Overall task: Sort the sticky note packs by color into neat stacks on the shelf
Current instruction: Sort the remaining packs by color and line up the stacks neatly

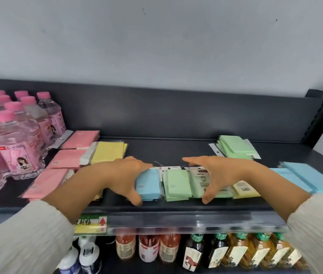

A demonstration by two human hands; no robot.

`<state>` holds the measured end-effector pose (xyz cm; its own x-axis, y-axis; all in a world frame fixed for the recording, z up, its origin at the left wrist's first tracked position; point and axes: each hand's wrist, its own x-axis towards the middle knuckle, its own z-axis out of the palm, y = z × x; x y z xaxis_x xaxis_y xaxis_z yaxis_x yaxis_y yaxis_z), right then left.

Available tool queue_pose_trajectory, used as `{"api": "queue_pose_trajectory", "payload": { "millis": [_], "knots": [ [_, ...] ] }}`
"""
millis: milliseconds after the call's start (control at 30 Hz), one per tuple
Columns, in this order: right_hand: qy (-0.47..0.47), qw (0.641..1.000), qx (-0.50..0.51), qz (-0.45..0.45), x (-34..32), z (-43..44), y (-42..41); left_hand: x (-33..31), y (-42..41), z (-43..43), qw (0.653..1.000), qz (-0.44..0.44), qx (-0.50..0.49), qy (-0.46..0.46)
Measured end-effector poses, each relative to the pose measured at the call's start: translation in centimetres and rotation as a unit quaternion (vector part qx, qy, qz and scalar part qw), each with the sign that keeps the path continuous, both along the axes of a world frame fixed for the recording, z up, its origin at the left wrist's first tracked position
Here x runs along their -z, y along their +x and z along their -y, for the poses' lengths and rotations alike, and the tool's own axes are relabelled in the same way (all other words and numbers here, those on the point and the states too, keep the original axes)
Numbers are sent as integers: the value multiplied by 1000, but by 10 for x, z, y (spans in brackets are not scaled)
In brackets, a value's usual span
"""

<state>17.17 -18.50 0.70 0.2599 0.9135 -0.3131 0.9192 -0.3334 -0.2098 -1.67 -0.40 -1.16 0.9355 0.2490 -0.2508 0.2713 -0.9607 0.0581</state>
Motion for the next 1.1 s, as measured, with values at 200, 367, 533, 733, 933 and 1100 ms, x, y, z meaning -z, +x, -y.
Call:
{"api": "queue_pose_trajectory", "payload": {
  "millis": [200, 367, 533, 733, 933, 1100],
  "knots": [
    [40, 998, -52, 10, 16, 14, 24, -14, 30, 40, 997, 63, -45, -6],
    [46, 996, -78, 5, 22, 25, 45, 6, 60, 72, 997, 24, -75, 4],
    [50, 995, -88, 1, 26, 31, 52, 10, 62, 77, 990, 65, -123, -21],
    [51, 996, -68, -7, 24, 39, 59, 9, 69, 79, 992, 59, -115, -6],
    [44, 997, -56, 6, 21, 39, 54, 9, 71, 79, 993, 56, -100, -16],
    [40, 998, -41, 1, 17, 40, 51, 5, 74, 83, 995, 43, -88, 13]
  ]
}}
